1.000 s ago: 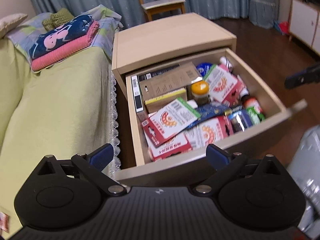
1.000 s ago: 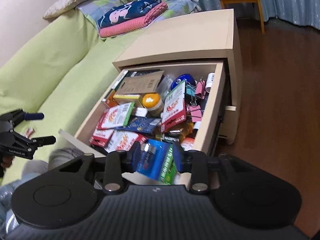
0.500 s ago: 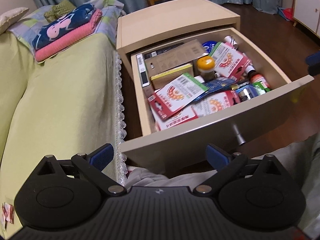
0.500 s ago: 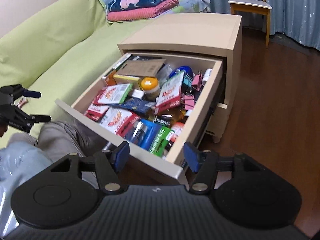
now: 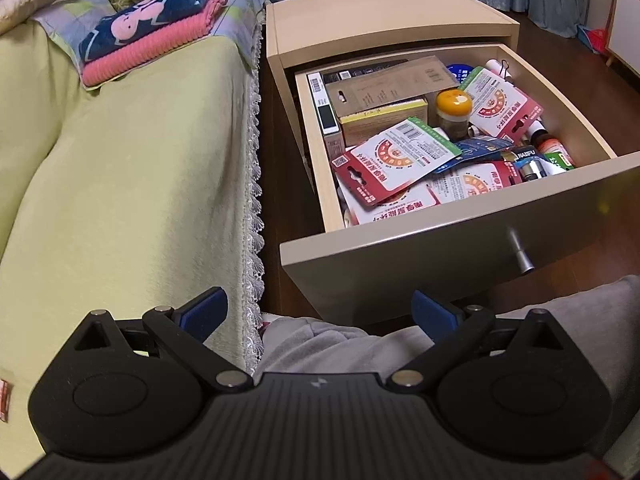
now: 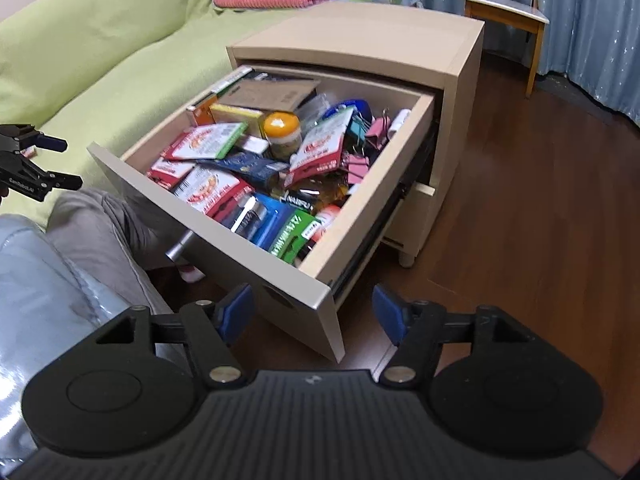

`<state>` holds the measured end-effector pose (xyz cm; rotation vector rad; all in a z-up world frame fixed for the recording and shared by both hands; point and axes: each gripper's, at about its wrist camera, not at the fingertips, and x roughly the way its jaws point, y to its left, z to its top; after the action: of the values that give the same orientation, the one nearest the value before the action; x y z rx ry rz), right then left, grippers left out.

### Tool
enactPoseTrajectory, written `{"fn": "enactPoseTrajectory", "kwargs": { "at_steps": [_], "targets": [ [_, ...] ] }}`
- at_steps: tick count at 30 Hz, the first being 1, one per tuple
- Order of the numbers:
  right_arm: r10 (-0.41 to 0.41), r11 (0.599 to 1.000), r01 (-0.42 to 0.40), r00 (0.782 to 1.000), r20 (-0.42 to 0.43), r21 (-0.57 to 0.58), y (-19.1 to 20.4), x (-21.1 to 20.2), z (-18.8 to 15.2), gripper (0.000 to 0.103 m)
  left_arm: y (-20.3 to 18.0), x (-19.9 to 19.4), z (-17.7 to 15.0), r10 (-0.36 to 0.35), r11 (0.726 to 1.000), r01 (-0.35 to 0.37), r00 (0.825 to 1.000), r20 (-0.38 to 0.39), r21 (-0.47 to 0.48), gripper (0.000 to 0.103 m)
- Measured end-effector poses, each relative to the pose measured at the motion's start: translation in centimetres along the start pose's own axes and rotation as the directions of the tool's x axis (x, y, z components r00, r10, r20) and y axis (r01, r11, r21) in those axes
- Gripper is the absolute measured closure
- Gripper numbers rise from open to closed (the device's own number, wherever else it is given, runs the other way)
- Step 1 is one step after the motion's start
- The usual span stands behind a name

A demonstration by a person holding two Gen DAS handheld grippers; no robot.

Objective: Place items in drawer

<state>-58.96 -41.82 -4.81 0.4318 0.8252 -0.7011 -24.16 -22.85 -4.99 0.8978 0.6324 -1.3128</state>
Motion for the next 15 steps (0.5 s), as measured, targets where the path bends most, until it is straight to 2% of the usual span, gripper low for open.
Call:
{"fn": "enactPoseTrajectory", "kwargs": {
  "at_steps": [15],
  "targets": [
    [-0.009,0.999,0.006,0.998,-0.056,-0.051,0.6,1.7,0.4,0.04,0.9,2.3,-0.3,-0.068,0.996,0.068,0.998,0.005,0.053,0.008]
  ]
}}
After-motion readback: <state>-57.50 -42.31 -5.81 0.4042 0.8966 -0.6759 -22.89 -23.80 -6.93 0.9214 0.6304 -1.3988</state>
